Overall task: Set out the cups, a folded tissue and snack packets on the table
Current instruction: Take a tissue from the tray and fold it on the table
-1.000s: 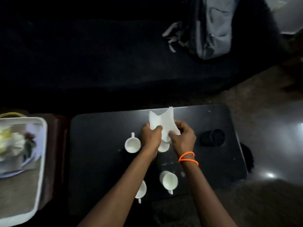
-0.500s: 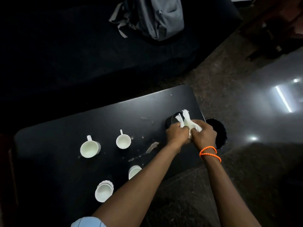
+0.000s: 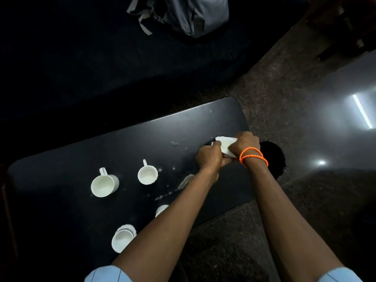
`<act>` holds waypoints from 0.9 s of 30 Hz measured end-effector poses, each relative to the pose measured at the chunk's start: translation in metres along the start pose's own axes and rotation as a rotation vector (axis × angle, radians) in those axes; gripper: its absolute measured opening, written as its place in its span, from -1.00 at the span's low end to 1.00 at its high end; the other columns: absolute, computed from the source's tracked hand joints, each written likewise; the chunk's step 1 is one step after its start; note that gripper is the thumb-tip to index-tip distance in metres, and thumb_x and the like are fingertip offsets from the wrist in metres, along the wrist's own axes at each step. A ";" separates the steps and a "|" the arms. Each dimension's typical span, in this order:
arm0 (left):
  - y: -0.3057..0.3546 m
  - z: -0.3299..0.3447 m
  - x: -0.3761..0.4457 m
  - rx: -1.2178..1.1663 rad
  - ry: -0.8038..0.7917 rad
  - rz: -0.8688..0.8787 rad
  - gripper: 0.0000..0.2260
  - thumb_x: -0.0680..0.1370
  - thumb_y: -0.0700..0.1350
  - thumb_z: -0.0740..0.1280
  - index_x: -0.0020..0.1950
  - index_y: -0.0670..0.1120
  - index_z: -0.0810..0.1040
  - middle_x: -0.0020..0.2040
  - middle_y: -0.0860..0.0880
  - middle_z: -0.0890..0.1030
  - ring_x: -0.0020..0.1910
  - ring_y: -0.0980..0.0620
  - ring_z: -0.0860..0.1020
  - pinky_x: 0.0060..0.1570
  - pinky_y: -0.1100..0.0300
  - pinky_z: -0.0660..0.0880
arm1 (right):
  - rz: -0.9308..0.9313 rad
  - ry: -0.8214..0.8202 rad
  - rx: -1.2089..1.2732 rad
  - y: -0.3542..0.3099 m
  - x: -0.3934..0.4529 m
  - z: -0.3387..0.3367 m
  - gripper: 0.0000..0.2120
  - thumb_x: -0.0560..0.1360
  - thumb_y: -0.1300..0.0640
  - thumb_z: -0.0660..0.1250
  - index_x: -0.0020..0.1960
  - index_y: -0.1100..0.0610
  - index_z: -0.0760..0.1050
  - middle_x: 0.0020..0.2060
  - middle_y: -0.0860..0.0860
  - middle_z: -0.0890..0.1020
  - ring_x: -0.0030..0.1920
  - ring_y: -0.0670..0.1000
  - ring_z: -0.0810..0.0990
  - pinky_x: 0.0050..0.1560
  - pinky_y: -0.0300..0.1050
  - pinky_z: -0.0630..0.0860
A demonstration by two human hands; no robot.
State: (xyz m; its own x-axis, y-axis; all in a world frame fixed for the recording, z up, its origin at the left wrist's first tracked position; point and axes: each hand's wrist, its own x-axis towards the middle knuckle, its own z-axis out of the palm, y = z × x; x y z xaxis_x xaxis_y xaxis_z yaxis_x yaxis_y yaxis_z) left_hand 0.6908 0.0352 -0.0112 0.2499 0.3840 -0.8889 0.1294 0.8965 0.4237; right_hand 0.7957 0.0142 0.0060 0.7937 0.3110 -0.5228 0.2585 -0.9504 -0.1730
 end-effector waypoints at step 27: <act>-0.036 -0.051 0.025 0.576 -0.130 0.368 -0.40 0.65 0.38 -0.04 0.42 0.11 0.55 0.43 -0.04 0.57 0.40 -0.05 0.50 0.24 0.15 0.30 | 0.323 -0.033 1.053 0.044 -0.028 0.081 -0.33 0.35 -0.50 0.21 0.10 0.00 0.69 -0.01 0.00 0.76 0.01 0.09 0.74 -0.20 -0.08 0.64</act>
State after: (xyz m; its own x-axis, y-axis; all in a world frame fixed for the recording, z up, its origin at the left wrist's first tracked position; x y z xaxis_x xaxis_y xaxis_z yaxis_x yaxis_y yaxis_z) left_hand 0.6433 0.0242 -0.0578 0.4838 0.5781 -0.6571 0.4941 0.4392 0.7503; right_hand 0.7404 -0.0365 -0.0542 0.7202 0.0631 -0.6909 -0.5699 -0.5140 -0.6411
